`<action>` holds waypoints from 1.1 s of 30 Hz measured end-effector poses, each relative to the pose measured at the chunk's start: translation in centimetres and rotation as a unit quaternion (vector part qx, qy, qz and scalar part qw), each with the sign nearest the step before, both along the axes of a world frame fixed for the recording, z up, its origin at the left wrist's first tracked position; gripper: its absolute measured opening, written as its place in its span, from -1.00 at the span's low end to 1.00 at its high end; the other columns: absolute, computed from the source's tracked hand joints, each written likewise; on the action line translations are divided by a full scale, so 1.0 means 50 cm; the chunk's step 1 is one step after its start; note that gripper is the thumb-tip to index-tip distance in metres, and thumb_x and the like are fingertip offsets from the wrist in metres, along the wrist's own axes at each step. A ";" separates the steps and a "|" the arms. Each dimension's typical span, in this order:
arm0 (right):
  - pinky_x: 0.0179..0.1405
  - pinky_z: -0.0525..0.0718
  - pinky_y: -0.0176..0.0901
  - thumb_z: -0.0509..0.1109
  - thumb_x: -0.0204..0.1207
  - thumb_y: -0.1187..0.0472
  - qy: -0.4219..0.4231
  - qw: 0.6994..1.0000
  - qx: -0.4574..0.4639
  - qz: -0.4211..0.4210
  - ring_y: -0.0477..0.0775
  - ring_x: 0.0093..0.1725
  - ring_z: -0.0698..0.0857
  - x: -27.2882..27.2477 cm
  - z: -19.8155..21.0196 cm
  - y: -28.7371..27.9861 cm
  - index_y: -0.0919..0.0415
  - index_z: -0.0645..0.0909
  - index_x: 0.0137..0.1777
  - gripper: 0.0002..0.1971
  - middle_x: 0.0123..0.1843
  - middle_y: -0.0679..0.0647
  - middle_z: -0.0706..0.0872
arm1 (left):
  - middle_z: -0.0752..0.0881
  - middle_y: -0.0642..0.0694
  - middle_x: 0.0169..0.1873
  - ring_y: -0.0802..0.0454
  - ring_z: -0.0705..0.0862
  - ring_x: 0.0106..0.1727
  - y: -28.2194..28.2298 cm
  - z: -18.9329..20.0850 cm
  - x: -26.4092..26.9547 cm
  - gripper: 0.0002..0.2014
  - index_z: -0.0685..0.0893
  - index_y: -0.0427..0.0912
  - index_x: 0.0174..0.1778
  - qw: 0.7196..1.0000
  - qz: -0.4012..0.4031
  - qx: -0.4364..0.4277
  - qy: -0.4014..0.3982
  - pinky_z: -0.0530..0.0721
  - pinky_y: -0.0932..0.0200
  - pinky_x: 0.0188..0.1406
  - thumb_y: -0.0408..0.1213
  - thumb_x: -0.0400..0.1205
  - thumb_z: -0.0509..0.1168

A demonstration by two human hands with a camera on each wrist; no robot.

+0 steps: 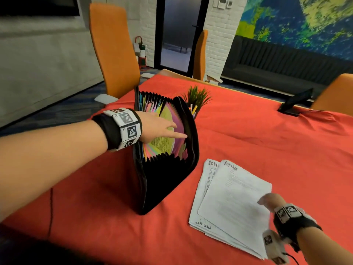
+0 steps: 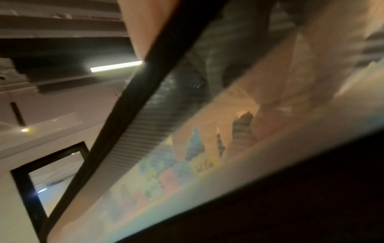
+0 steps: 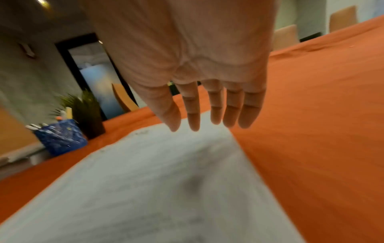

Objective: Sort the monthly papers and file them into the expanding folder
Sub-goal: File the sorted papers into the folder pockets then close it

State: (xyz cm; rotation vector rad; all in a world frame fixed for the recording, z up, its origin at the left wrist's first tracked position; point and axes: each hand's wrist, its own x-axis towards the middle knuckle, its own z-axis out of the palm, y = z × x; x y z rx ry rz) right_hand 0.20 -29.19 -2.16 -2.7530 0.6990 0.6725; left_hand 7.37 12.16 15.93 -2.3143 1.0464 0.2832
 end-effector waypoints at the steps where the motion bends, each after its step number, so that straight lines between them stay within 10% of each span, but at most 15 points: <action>1: -0.01 0.51 -0.25 0.31 0.54 0.20 0.015 1.000 -0.003 -0.008 0.12 0.21 0.63 -0.014 -0.020 -0.012 0.35 0.67 0.14 -0.73 0.19 0.14 0.69 | 0.07 -0.10 0.60 -0.13 0.50 0.30 0.001 -0.002 0.002 0.09 -0.43 0.38 0.50 1.000 -0.008 0.003 0.001 0.57 -0.14 0.22 -0.63 0.46 0.15; 7: -0.37 0.40 -0.13 0.45 0.46 0.08 -0.051 0.991 0.040 -0.120 0.17 -0.14 0.60 -0.061 -0.061 -0.017 0.32 0.60 -0.16 -0.73 -0.17 0.22 0.66 | 0.13 -0.02 0.57 -0.07 0.48 0.33 0.016 -0.009 0.017 -0.04 -0.09 0.30 0.60 0.998 -0.011 -0.054 0.033 0.66 -0.02 0.04 -0.62 0.46 0.15; 12: -0.34 0.55 -0.17 0.60 0.13 -0.22 -0.037 0.981 0.055 -0.180 0.18 -0.15 0.64 -0.054 -0.090 0.000 0.33 0.50 0.03 -0.30 -0.04 0.22 0.68 | 0.38 0.02 0.46 0.01 0.38 0.45 0.022 -0.013 0.017 -0.20 0.31 0.11 0.51 0.984 0.017 -0.164 0.068 0.51 -0.04 0.30 -0.67 0.41 0.11; 15: -0.30 0.60 -0.09 0.72 0.01 -0.03 -0.040 0.974 0.056 -0.214 0.25 -0.14 0.64 -0.048 -0.095 0.022 0.42 0.45 0.12 -0.19 -0.03 0.30 0.65 | 0.53 0.02 0.21 -0.03 0.53 0.22 0.022 -0.014 0.016 -0.35 0.46 0.05 0.30 0.970 0.063 -0.218 0.082 0.58 -0.09 0.13 -0.65 0.38 0.12; 19: -0.34 0.54 -0.10 0.68 0.14 0.31 -0.058 0.957 0.110 -0.263 0.23 -0.19 0.60 -0.041 -0.091 0.018 0.53 0.49 0.11 -0.40 -0.07 0.36 0.67 | 0.59 -0.03 0.15 0.08 0.58 0.05 0.032 -0.010 0.011 -0.67 0.57 0.04 0.04 0.958 0.085 -0.255 0.104 0.54 0.06 0.07 -0.46 0.51 0.12; 22: -0.07 0.63 0.00 0.57 0.18 0.43 -0.130 0.951 0.123 -0.251 0.27 -0.11 0.64 -0.057 -0.101 0.007 0.45 0.54 0.01 -0.59 -0.06 0.34 0.69 | 0.56 0.04 0.18 0.39 0.50 -0.13 0.034 -0.010 0.002 -0.62 0.56 0.04 0.25 0.951 0.108 -0.262 0.121 0.37 0.27 -0.05 -0.40 0.60 0.08; 25: -0.16 0.57 -0.10 0.49 0.36 0.34 -0.170 0.951 0.140 -0.217 0.16 -0.18 0.59 -0.075 -0.113 -0.006 0.25 0.52 -0.15 -0.82 -0.15 0.21 0.62 | 0.62 0.10 0.20 0.21 0.55 0.01 0.027 -0.008 -0.008 -0.43 0.39 0.16 0.45 0.956 0.108 -0.242 0.123 0.45 0.09 0.31 -0.45 0.57 0.05; 27: -0.11 0.63 -0.06 0.49 0.32 0.39 -0.170 0.945 0.166 -0.226 0.19 -0.17 0.65 -0.076 -0.114 -0.018 0.35 0.55 -0.15 -0.83 -0.15 0.23 0.67 | 0.70 0.07 -0.23 0.15 0.55 -0.20 0.019 -0.003 -0.013 -0.45 0.36 0.13 0.47 0.970 0.083 -0.213 0.081 0.26 0.02 0.54 -0.44 0.59 0.03; 29: -0.08 0.68 0.06 0.49 0.26 0.49 -0.175 0.937 0.181 -0.242 0.28 -0.19 0.69 -0.070 -0.116 -0.030 0.45 0.59 -0.11 -0.79 -0.17 0.31 0.71 | 0.51 0.05 -0.54 0.16 0.49 -0.36 0.012 0.008 -0.021 -0.57 0.36 0.08 0.48 0.975 0.072 -0.203 0.052 0.43 0.04 0.34 -0.31 0.68 0.00; 33: -0.10 0.57 -0.03 0.41 0.31 0.57 -0.186 0.934 0.188 -0.242 0.25 -0.22 0.64 -0.071 -0.114 -0.028 0.43 0.57 -0.16 -0.85 -0.23 0.32 0.68 | 0.37 0.15 -0.52 0.25 0.35 -0.47 0.005 0.024 -0.043 -0.53 0.54 -0.01 0.33 0.979 0.105 -0.171 0.038 0.32 0.17 -0.33 0.11 0.72 -0.12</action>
